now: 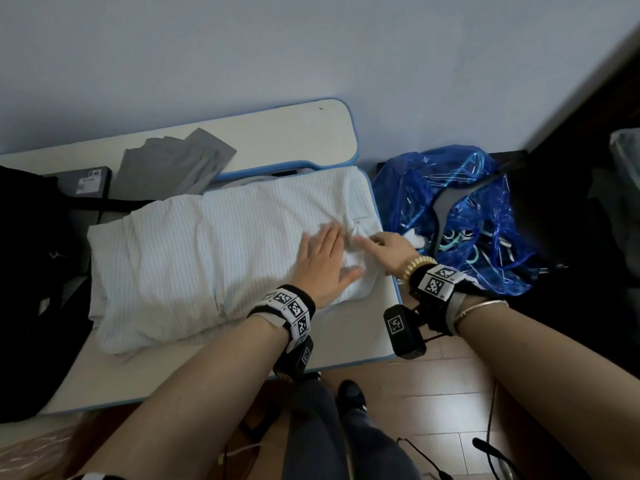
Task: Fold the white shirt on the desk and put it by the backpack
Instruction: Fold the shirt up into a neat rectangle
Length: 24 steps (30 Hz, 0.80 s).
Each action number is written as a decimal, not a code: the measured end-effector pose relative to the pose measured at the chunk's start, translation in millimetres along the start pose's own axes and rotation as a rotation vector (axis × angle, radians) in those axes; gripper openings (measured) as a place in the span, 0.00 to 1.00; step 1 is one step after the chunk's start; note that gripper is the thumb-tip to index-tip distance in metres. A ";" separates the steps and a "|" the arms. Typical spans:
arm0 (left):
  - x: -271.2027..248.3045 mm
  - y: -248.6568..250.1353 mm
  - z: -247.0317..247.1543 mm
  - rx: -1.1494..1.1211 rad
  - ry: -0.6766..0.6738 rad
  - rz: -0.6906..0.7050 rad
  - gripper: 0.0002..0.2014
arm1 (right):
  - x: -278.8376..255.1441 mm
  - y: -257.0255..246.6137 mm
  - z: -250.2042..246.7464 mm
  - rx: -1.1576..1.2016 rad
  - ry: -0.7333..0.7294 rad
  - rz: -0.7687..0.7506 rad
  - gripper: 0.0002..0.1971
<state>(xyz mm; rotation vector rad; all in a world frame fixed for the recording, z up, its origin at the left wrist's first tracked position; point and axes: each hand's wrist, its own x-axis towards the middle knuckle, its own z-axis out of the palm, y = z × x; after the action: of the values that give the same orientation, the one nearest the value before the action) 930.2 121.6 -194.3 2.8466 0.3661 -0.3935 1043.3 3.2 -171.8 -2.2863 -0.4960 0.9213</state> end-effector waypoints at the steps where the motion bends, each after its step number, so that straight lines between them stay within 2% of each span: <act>1: 1.8 1.1 0.8 0.000 -0.021 0.015 0.43 | 1.5 -1.5 2.3 0.001 -0.044 -0.038 0.20; 3: 6.5 2.5 2.4 -0.024 -0.036 0.071 0.46 | 6.3 2.1 5.2 -0.019 -0.038 -0.114 0.15; 5: 10.7 3.9 3.5 -0.043 -0.034 0.145 0.46 | 11.5 6.3 5.1 -0.007 0.052 -0.099 0.04; 6: 12.3 3.4 3.7 -0.030 -0.034 0.157 0.46 | 13.7 7.4 5.0 0.000 0.105 -0.070 0.05; 8: 13.9 1.9 5.8 0.025 -0.043 0.118 0.44 | 16.4 9.1 4.2 -0.013 0.221 -0.035 0.21; 10: 12.9 -1.8 7.7 0.054 -0.069 0.089 0.45 | 17.5 2.8 2.4 -0.148 0.267 -0.168 0.33; 12: 11.8 -7.1 8.7 0.035 -0.103 0.108 0.48 | 19.5 -6.6 2.7 -0.320 0.177 -0.319 0.31; 13: 11.0 -10.2 9.1 0.026 -0.115 0.112 0.49 | 20.4 -10.2 5.0 -0.420 0.104 -0.334 0.28; 14: 10.0 -13.8 9.0 0.031 -0.119 0.103 0.49 | 22.5 -10.9 8.6 -0.513 0.036 -0.288 0.28; 16: 5.2 -24.0 7.8 0.076 -0.093 0.050 0.46 | 27.2 -8.1 14.4 -0.589 -0.041 -0.071 0.33; 18: -4.4 -37.8 5.5 0.124 -0.038 -0.011 0.44 | 29.0 -7.9 14.5 -0.511 0.022 0.082 0.35; 19: -10.5 -45.4 3.7 0.133 -0.011 -0.030 0.44 | 29.5 -9.8 13.3 -0.465 0.082 0.091 0.35; 21: -25.2 -59.3 -1.3 0.103 0.038 -0.058 0.41 | 26.9 -20.2 13.3 -0.435 0.175 0.022 0.36; 24: -46.5 -80.8 -11.5 0.029 0.125 -0.154 0.35 | 20.9 -47.1 24.8 -0.441 0.250 -0.170 0.38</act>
<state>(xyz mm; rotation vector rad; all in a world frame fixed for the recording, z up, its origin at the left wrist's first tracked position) 867.1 190.7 -186.4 2.8881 0.6114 -0.2507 1034.7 59.3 -164.7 -2.6514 -0.8315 0.4636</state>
